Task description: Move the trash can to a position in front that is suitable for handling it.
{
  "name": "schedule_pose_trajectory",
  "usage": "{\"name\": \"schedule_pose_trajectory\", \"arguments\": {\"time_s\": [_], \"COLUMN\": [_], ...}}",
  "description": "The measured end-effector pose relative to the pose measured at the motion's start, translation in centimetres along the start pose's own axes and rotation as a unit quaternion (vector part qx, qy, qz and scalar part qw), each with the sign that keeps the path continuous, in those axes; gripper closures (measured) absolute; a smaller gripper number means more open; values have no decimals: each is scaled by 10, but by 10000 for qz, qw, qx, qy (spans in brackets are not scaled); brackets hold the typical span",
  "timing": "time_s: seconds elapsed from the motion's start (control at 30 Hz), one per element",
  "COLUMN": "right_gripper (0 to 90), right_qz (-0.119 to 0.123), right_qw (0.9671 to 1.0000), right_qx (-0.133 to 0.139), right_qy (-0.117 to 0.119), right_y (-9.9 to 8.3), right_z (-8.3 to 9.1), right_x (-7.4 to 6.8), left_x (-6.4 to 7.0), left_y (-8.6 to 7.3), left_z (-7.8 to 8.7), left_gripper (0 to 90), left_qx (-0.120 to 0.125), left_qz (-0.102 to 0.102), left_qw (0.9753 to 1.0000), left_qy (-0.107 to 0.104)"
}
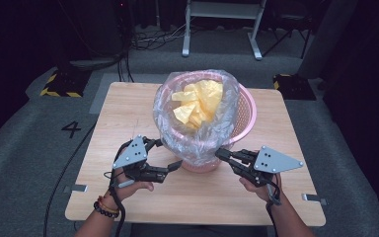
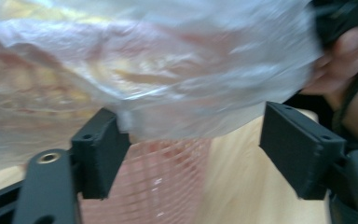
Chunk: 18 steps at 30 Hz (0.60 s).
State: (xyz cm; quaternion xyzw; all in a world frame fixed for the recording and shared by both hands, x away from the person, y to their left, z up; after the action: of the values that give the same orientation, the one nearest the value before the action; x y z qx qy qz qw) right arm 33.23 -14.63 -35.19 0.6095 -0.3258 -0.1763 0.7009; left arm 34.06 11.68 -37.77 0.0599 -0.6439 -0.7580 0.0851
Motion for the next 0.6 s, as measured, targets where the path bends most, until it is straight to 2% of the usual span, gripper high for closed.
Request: {"name": "schedule_pose_trajectory", "arguments": {"time_s": [0.07,0.13,0.17,0.2,0.23,0.27,0.33,0.43,0.5,0.57,0.6], "right_gripper": [900,900,900,900,900,900,900,900,889,736,736], "right_qz": [1,12,12,64,66,66,86,109,79,85,85], "right_qw": [10000,10000,10000,10000,10000,10000,9999,9999,9999,9999,9999], "right_qx": [-5,-7,-7,-9,-9,-9,-18,-51,-64,-80,-80], "right_qy": [0,-5,-5,-38,-42,-42,-50,-71,-72,-72,-72], "right_y": [0,-1,-1,-1,-1,-1,-1,-2,-2,-4,-4], "right_z": [0,-1,-1,-1,-1,-1,0,1,2,6,6], "right_x": [0,0,0,-1,-1,-1,-1,-1,-1,-1,-1], "left_x": [3,4,4,3,3,3,2,1,0,1,1], "left_y": [3,6,7,8,8,8,7,5,5,5,5], "left_z": [-2,-4,-4,-4,-5,-5,-6,-5,-6,-6,-7], "left_gripper": [238,385,385,569,647,647,750,898,900,900,900], "left_qx": [23,73,100,112,41,-25,-119,-127,-152,-211,-233], "left_qz": [93,172,160,151,39,-84,-154,-209,-214,-284,-304], "left_qw": [9999,9998,9998,9996,9991,9986,9978,9969,9966,9959,9957], "left_qy": [-91,54,103,229,428,517,637,752,778,829,848]}}
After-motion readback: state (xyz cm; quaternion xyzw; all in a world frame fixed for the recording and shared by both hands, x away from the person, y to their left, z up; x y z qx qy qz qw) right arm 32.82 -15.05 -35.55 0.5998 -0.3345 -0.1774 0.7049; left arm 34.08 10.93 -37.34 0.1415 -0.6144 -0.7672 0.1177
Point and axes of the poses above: each handheld gripper's, and its own axes: z roughly backward along the jaws, y roughly out of its top, x roughly to its right, the point moved 4 cm from there along -z, roughly forward along the jaws, and after that the axes turned 15 degrees about -y, right-handed, at the moved point
